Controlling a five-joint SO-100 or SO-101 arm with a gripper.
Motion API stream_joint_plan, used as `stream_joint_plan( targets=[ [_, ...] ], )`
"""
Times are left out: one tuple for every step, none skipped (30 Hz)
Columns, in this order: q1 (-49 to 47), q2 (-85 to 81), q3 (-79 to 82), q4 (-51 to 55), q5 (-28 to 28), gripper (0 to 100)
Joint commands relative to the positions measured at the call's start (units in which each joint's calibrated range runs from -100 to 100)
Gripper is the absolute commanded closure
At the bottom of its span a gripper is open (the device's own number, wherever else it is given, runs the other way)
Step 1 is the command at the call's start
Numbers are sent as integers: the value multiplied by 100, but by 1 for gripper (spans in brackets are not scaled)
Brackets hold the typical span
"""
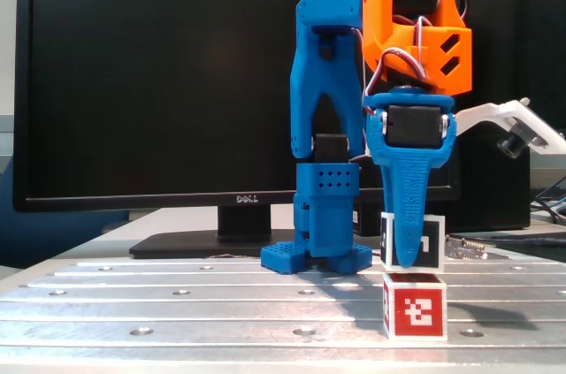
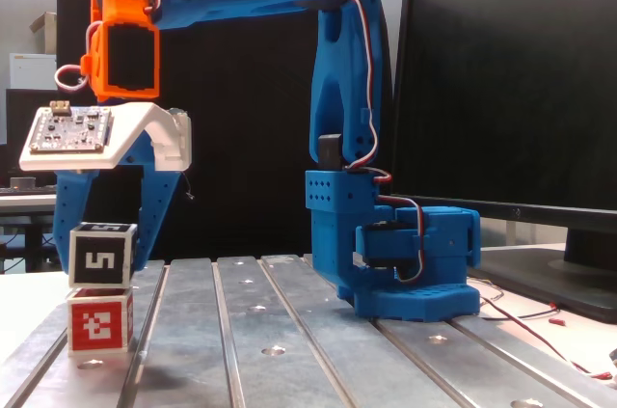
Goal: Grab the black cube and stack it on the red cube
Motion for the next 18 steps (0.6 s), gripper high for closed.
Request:
stream_joint_plan(
  targets=[
    [10, -27, 65, -90, -16, 84],
    [-12, -27, 101, -133, -16, 84],
    [-27, -27, 110, -141, -16, 84],
    [-34, -27, 110, -141, -16, 84],
    [-34, -27, 110, -141, -27, 84],
    [-34, -27, 110, -133, -32, 84],
    [-34, -27, 110, -133, -32, 84],
    [-34, -27, 110, -133, -32, 84],
    [-34, -27, 110, -141, -37, 84],
    [-34, -27, 119, -158, -37, 84],
    [-42, -27, 119, -167, -37, 84],
    [-56, -27, 119, -167, -37, 84],
    [-56, -27, 119, -175, -37, 84],
    [-56, -27, 119, -175, -37, 84],
    [-56, -27, 119, -175, -53, 84],
    [-56, -27, 119, -175, -74, 84],
    [-56, -27, 119, -175, -79, 83],
    [-56, -27, 119, -175, -79, 83]
  ],
)
